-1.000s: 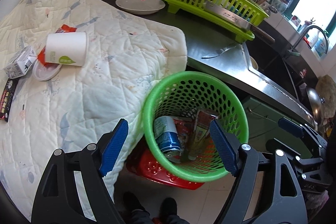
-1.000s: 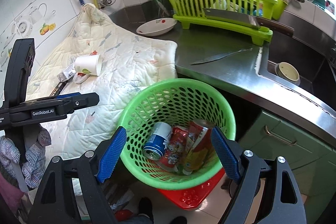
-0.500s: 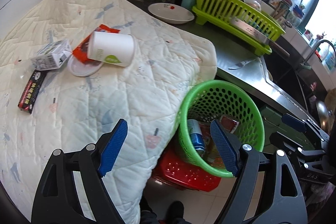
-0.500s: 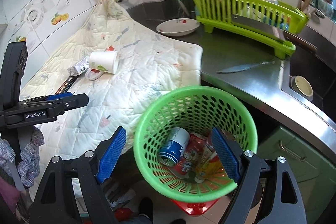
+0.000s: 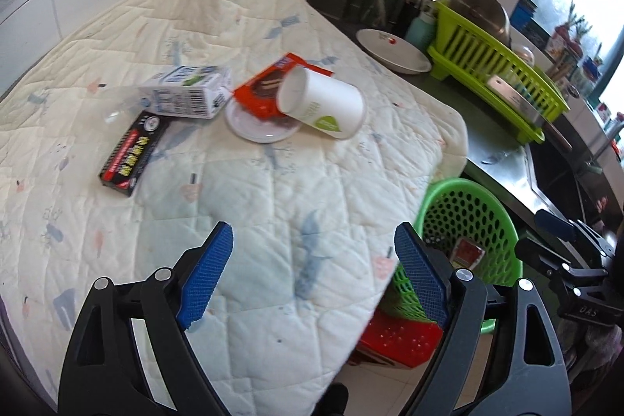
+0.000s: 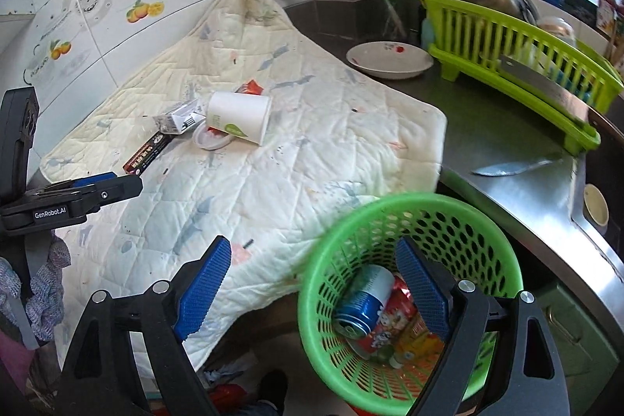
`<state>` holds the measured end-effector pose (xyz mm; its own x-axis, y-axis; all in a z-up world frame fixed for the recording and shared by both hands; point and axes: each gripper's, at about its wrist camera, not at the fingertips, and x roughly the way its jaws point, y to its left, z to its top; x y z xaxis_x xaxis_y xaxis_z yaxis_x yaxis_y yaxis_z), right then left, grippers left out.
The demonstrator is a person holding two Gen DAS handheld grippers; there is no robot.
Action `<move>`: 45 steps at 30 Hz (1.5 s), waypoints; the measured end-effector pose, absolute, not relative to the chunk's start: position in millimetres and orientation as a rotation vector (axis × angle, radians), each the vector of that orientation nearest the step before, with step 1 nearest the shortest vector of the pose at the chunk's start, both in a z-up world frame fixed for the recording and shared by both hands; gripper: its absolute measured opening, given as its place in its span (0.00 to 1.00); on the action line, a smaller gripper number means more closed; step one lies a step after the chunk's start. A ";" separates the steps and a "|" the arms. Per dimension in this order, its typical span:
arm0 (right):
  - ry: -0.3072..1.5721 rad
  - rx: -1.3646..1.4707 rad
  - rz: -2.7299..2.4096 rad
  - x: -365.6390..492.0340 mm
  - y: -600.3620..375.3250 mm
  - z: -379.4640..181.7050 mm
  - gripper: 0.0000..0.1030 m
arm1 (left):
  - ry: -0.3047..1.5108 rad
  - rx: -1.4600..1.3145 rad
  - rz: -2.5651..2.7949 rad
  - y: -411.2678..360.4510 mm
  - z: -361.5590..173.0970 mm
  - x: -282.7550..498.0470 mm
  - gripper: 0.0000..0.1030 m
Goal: Collect trash
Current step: 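Move the right gripper to the white paper cup on the plate, then grasp the white paper cup with the right gripper while the left gripper grasps the clear plastic cup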
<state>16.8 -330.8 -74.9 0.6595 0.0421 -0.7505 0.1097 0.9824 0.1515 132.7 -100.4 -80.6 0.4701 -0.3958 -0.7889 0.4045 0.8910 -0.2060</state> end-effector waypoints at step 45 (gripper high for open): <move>0.896 -0.637 0.163 246.7 -191.4 -132.2 0.83 | 0.996 -0.067 -0.220 47.8 -102.0 259.4 0.81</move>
<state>246.7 -191.4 -132.2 0.6264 -0.1259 -0.7693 -0.3885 0.8051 -0.4481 259.4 47.8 -102.0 0.5232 -0.2138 -0.8249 0.1527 0.9759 -0.1560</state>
